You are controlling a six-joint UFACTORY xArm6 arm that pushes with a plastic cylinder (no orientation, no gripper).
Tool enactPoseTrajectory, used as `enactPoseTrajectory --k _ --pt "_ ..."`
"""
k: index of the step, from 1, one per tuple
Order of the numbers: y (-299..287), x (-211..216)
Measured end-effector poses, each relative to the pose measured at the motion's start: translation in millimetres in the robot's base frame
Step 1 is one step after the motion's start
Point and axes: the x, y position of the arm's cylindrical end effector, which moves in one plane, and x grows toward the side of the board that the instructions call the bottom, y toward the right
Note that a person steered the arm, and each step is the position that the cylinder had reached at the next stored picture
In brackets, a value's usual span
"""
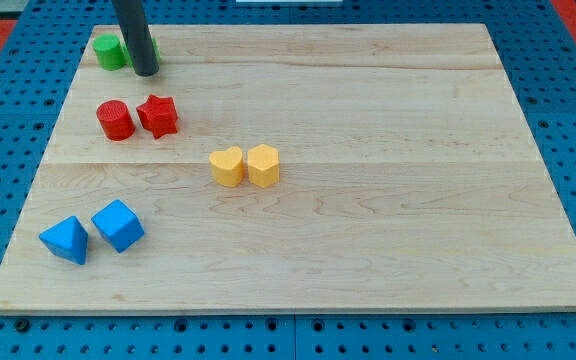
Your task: Push the green star towards the top center of the board
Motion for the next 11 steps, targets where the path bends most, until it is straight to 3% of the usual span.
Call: enactPoseTrajectory --k 1,2,3,4,5,8,9,10,11 --pt "20.4 10.4" --pt "-17.5 11.7" --pt "-49.5 43.3" --pt "-104.9 -4.3" --pt "-115.0 -11.8" --pt "73.4 -38.8" --pt "67.5 -38.7" --pt "32.6 -9.3" --pt "54.4 15.0"
